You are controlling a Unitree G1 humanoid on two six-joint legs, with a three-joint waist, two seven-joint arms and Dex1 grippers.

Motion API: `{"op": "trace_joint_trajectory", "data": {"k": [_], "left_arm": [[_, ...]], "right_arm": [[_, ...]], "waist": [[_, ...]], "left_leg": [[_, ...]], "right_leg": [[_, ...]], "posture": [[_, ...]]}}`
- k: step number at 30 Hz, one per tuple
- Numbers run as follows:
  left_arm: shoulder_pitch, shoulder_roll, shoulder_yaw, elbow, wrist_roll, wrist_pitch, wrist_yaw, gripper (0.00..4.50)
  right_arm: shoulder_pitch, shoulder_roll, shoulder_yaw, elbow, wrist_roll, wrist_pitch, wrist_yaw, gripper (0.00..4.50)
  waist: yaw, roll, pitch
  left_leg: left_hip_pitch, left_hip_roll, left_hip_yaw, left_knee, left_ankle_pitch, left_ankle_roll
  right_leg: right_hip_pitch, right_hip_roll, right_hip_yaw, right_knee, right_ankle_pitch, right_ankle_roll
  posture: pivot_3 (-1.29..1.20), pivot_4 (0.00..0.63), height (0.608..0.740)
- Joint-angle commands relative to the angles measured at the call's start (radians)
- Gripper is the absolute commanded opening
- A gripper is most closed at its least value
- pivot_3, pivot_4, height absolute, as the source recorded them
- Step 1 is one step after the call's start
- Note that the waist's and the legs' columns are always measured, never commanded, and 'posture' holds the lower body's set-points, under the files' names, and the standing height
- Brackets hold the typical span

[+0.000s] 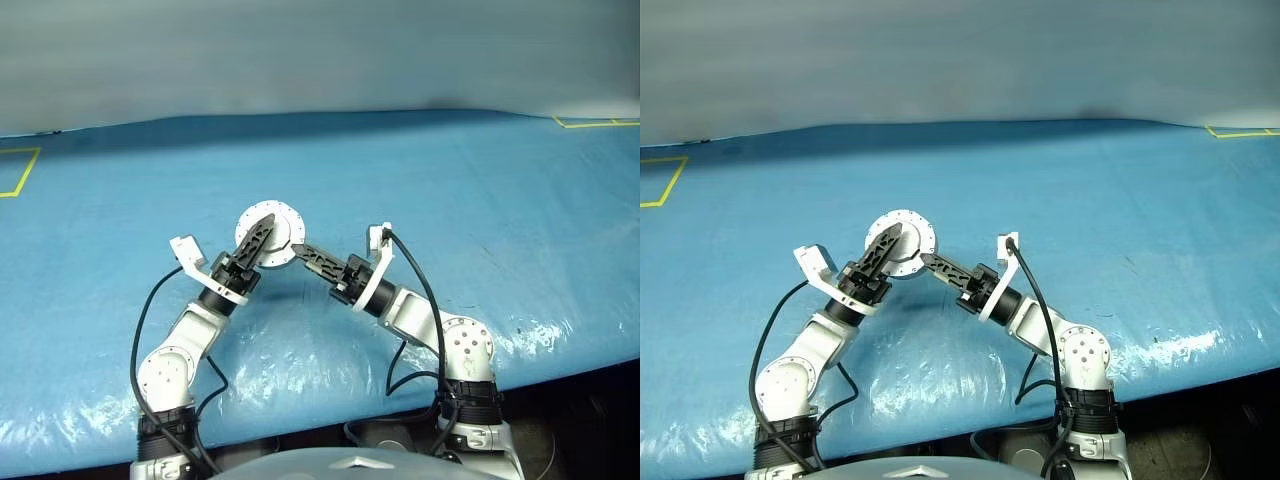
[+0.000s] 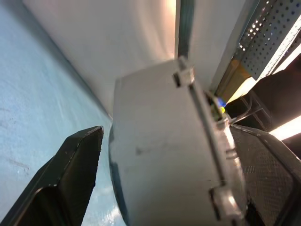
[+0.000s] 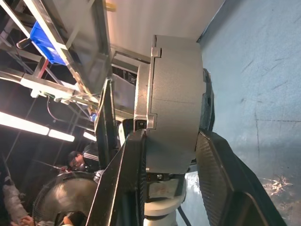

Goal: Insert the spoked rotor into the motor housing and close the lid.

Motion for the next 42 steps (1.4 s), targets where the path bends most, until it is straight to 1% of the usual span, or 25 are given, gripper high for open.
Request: {"op": "trace_joint_trajectory", "data": {"k": [1,3,4,6,9,10,13,16,18,20,23,26,28,29,30,31,38,42], "left_arm": [[0.012,0.012,-0.010,-0.020,0.006,0.004,0.003,4.48],[0.017,0.025,-0.040,-0.016,0.047,0.009,0.003,4.48],[0.018,0.020,-0.039,-0.011,0.046,0.007,0.008,4.31],[0.020,0.005,-0.024,0.003,0.048,-0.010,0.021,3.86],[0.024,-0.006,-0.014,0.010,0.051,-0.023,0.032,2.92],[0.026,-0.007,-0.013,0.011,0.049,-0.023,0.030,2.81],[0.024,-0.012,-0.011,0.003,0.041,-0.026,0.032,2.78],[-0.001,-0.005,-0.023,0.013,0.075,-0.024,0.085,2.77],[-0.006,-0.014,-0.021,0.019,0.075,-0.046,0.069,2.77],[-0.001,-0.018,-0.019,0.013,0.045,-0.041,0.044,2.77],[-0.016,-0.019,-0.025,0.027,0.093,-0.046,0.122,2.77],[-0.020,-0.019,-0.024,0.035,0.088,-0.045,0.124,2.77],[-0.025,-0.022,-0.018,0.043,0.092,-0.052,0.138,2.77],[-0.033,-0.028,-0.011,0.051,0.096,-0.056,0.161,2.77],[-0.039,-0.030,-0.007,0.057,0.097,-0.059,0.166,2.77],[-0.049,-0.034,0.000,0.062,0.102,-0.069,0.177,2.77],[-0.089,-0.029,0.032,0.096,0.126,-0.093,0.189,2.77],[-0.128,-0.017,0.093,0.138,0.164,-0.150,0.213,2.77]], "right_arm": [[-0.034,0.013,0.006,-0.049,0.029,-0.021,0.020,1.18],[-0.038,0.013,0.009,-0.045,0.028,-0.021,0.021,1.18],[-0.041,0.007,0.014,-0.044,0.021,-0.017,0.022,1.18],[-0.042,0.005,0.016,-0.044,0.018,-0.015,0.023,1.18],[-0.040,0.006,0.017,-0.044,0.012,-0.017,0.025,1.18],[-0.040,0.006,0.017,-0.044,0.011,-0.017,0.026,1.18],[-0.038,0.006,0.018,-0.046,0.006,-0.019,0.024,1.18],[-0.037,0.000,0.029,-0.055,-0.019,-0.025,0.025,1.18],[-0.033,0.013,0.027,-0.053,-0.018,-0.029,0.002,1.18],[-0.032,0.019,0.027,-0.051,-0.024,-0.035,-0.013,1.18],[-0.029,0.021,0.027,-0.057,-0.041,-0.050,-0.021,1.18],[-0.026,0.027,0.025,-0.057,-0.060,-0.070,-0.028,1.18],[-0.025,0.028,0.026,-0.053,-0.072,-0.075,-0.033,1.93],[-0.026,0.024,0.027,-0.052,-0.065,-0.066,-0.023,2.18],[-0.029,0.022,0.026,-0.046,-0.051,-0.050,-0.020,2.59],[-0.030,0.023,0.024,-0.044,-0.051,-0.048,-0.024,2.87],[-0.031,0.028,0.014,-0.036,-0.058,-0.049,-0.043,2.87],[-0.030,0.028,0.015,-0.040,-0.072,-0.062,-0.047,2.87]], "waist": [[0.000,0.000,0.000],[0.000,0.000,0.000],[0.001,0.000,0.000],[0.001,0.000,0.000],[0.000,0.000,0.000],[0.000,0.000,0.000],[0.000,0.000,0.000],[0.000,0.000,0.000],[0.001,0.000,0.000],[0.000,0.000,0.000],[0.000,0.000,0.000],[0.001,0.000,0.000],[0.000,-0.001,0.000],[0.000,0.000,0.000],[0.000,0.000,0.000],[0.000,-0.001,0.000],[-0.004,0.000,0.000],[0.002,-0.001,-0.001]], "left_leg": [[0.000,0.000,0.000,0.000,0.000,0.000],[0.000,0.000,0.000,0.000,0.000,0.000],[0.000,0.000,0.000,0.000,0.000,0.000],[0.000,0.000,0.000,0.000,0.000,0.000],[0.000,0.000,0.000,0.001,0.000,0.000],[0.000,0.000,0.000,0.001,0.000,0.000],[0.000,0.000,0.000,0.001,0.000,0.000],[0.000,0.000,0.000,0.001,0.000,0.000],[0.000,0.000,0.000,0.001,0.000,0.000],[0.000,0.000,0.000,0.001,0.000,0.000],[0.000,0.000,0.000,0.001,0.000,0.000],[0.000,0.000,0.000,0.001,0.000,0.000],[0.000,0.000,0.000,0.001,0.000,0.000],[0.000,0.000,0.000,0.001,0.000,0.000],[0.000,0.000,0.000,0.001,0.000,0.000],[0.000,0.000,0.000,0.001,0.000,0.000],[0.001,0.001,0.001,0.001,0.000,0.000],[0.000,0.000,0.001,0.001,0.000,0.000]], "right_leg": [[0.000,0.000,0.000,0.000,0.000,0.000],[0.000,0.000,0.000,0.000,0.000,0.000],[0.000,0.000,0.000,0.000,0.000,0.000],[0.000,0.000,0.000,0.000,0.000,0.000],[0.000,0.000,0.000,0.000,0.000,0.000],[0.000,0.000,0.000,0.000,0.000,0.000],[0.000,0.000,0.000,0.000,0.000,0.000],[0.000,0.000,0.000,0.000,0.000,0.000],[0.000,0.000,0.000,0.000,0.000,0.000],[0.000,0.000,0.000,0.000,0.000,0.000],[0.000,0.000,0.000,0.000,0.000,0.000],[0.000,0.000,0.000,0.000,0.001,0.001],[0.000,0.000,0.000,0.000,0.001,0.001],[0.000,0.000,0.000,0.000,0.001,0.001],[0.000,0.000,0.000,0.000,0.001,0.001],[0.000,0.000,0.001,0.000,0.001,0.001],[0.000,0.002,0.001,0.000,0.001,0.000],[0.000,0.001,0.001,0.000,0.001,0.000]], "posture": [[0.00,0.150,0.740],[0.00,0.150,0.740],[0.00,0.150,0.740],[0.00,0.150,0.740],[0.00,0.150,0.740],[0.00,0.150,0.740],[0.00,0.150,0.740],[0.00,0.150,0.740],[0.00,0.150,0.740],[0.00,0.150,0.740],[0.00,0.150,0.740],[0.00,0.150,0.740],[0.00,0.150,0.740],[0.00,0.150,0.740],[0.00,0.150,0.740],[0.00,0.150,0.740],[0.00,0.150,0.740],[0.00,0.150,0.740]]}}
